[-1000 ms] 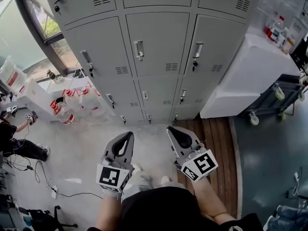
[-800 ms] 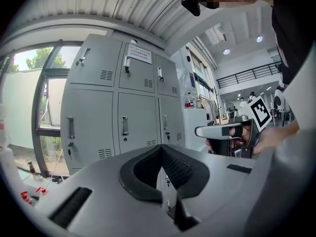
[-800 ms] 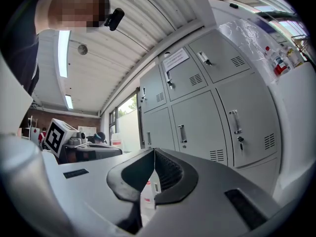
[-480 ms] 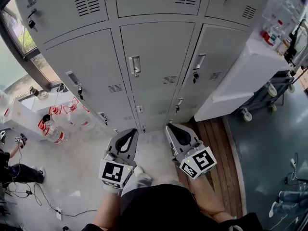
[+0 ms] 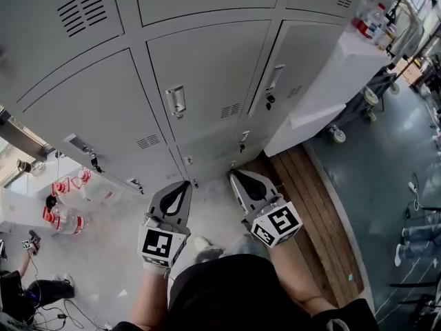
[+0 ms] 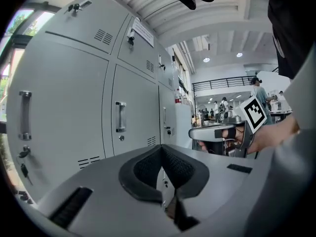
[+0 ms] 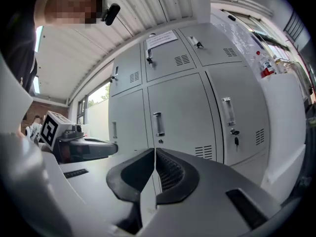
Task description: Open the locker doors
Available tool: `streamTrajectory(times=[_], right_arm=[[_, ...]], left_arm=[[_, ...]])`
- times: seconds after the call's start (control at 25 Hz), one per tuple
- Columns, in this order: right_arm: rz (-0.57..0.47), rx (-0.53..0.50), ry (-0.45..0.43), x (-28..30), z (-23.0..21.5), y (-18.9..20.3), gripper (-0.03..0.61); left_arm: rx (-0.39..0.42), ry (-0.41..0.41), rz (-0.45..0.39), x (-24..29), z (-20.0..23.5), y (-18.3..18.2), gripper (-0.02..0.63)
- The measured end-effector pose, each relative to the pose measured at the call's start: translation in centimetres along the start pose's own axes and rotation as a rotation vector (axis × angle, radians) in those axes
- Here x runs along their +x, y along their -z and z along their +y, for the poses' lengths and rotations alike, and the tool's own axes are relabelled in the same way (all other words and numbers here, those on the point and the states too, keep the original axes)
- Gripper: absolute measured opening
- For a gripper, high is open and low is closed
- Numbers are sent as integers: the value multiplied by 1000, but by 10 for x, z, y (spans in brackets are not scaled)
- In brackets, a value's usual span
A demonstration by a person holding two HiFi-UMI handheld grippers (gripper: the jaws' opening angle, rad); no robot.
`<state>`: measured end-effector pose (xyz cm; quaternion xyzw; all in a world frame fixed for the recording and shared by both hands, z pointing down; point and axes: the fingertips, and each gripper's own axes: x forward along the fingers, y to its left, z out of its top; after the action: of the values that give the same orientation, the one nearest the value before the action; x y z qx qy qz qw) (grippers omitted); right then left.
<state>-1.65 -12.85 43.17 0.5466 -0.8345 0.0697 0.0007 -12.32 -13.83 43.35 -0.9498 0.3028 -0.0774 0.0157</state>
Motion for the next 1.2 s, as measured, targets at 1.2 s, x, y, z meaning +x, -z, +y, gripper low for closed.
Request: streamTrajectory(times=[1.2], right_arm=[[465,53,-13,67,-252,256,166]], left_arm=[[-57,-209,316,116,-12,70,17]])
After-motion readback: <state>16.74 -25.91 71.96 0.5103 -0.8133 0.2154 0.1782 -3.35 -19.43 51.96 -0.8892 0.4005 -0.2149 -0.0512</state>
